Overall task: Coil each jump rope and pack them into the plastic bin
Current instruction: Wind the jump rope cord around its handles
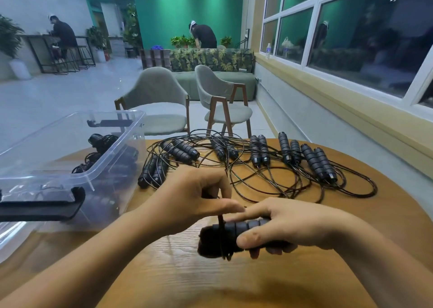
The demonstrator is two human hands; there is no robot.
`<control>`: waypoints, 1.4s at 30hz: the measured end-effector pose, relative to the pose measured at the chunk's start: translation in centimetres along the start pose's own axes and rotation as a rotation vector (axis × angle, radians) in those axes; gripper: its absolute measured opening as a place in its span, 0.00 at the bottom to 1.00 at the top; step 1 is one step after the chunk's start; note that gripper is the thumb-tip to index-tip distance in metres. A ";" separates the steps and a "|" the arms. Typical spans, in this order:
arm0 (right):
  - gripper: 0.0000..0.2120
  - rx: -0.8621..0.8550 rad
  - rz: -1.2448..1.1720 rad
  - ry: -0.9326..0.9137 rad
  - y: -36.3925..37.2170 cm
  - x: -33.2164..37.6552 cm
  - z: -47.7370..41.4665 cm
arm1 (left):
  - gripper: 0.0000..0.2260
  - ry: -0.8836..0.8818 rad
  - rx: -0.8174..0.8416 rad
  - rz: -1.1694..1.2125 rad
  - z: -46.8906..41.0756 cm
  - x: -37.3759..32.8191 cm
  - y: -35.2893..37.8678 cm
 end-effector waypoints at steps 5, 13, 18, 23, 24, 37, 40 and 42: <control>0.20 0.109 -0.098 -0.157 0.6 1.4 0.5 | 0.12 -0.013 -0.016 0.106 -0.1 0.2 -0.1; 0.25 0.114 -0.351 -0.423 0.7 2.5 0.6 | 0.19 -0.080 -0.095 0.146 -0.4 0.3 -0.5; 0.32 0.005 -0.474 -0.454 0.2 2.0 0.7 | 0.12 -0.273 -0.011 0.061 0.8 4.4 -0.2; 0.33 -0.142 -0.562 -0.506 -0.7 1.9 0.5 | 0.17 -0.235 -0.180 0.113 1.0 4.1 -0.4; 0.31 -0.166 -0.623 -0.523 -0.9 1.8 0.5 | 0.18 -0.196 -0.158 0.153 0.3 2.5 0.0; 0.18 -0.565 -0.776 -0.405 -3.0 0.4 0.6 | 0.09 -0.126 -0.092 -0.018 -0.5 2.1 1.1; 0.19 -0.694 -0.682 -0.324 -3.6 0.1 0.8 | 0.09 -0.119 -0.084 -0.080 -0.4 2.1 1.2; 0.21 -0.778 -0.585 -0.264 -3.9 -0.1 1.0 | 0.10 -0.114 -0.074 -0.144 -0.4 2.3 1.3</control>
Point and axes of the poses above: each hand's wrist, its own z-axis away from the middle knuckle, its own y-axis out of the palm, x = y × z, the point moved 5 cm from there along -z, towards the middle knuckle, and after that the axes turned 14 degrees about z, right-handed, at the moved point
